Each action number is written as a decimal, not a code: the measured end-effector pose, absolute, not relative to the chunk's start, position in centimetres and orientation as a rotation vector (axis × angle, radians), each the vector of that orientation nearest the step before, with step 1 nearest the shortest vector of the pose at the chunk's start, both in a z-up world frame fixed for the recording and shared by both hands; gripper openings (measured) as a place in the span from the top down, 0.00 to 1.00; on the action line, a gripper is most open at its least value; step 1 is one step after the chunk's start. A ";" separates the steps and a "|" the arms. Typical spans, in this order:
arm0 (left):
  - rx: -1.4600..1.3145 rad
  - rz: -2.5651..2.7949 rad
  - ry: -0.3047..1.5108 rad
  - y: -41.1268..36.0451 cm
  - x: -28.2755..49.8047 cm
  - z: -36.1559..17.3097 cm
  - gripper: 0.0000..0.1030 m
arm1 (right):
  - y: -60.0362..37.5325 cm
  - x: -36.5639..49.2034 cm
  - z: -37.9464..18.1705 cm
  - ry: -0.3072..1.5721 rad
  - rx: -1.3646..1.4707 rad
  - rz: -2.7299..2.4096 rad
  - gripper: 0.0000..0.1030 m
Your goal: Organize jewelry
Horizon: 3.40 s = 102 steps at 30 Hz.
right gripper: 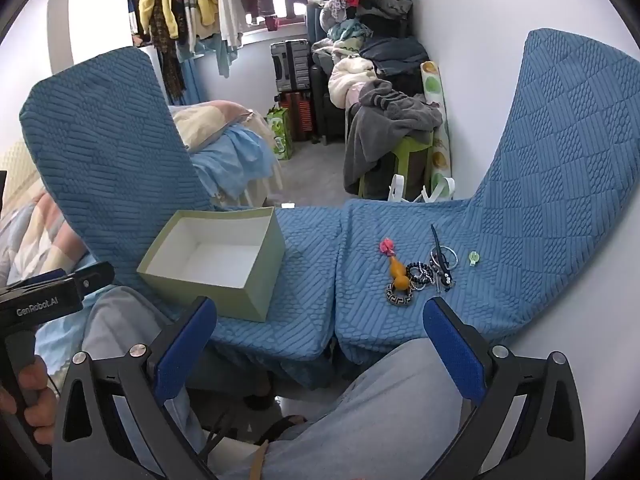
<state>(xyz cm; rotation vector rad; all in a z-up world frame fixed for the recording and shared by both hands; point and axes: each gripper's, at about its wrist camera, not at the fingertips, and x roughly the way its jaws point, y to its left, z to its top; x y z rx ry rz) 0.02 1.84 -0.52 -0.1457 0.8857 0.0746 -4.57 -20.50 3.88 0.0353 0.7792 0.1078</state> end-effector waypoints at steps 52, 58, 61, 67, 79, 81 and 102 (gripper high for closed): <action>-0.161 0.076 0.892 2.5 0.5 1.8 0.00 | -20.4 -3.4 6.6 0.780 0.042 0.099 0.00; -0.160 0.071 0.902 2.2 0.8 1.3 0.00 | -20.5 -3.1 6.2 0.803 0.056 0.103 0.00; -0.153 0.069 0.900 2.1 1.0 0.9 0.00 | -20.5 -3.0 5.9 0.801 0.050 0.104 0.00; -0.126 0.063 0.889 1.6 2.0 -0.5 0.00 | -20.9 -2.7 4.6 0.800 0.046 0.131 0.00; -0.104 0.004 0.905 -1.0 4.6 -2.3 0.00 | -23.7 -1.5 3.2 0.782 0.076 0.137 0.00; -0.110 -0.034 0.912 -1.9 5.2 -2.5 0.00 | -24.3 -1.2 3.1 0.771 0.073 0.134 0.05; -0.169 -0.319 0.965 -14.2 13.6 -7.2 0.15 | -34.6 5.6 -3.0 0.807 0.108 0.065 0.76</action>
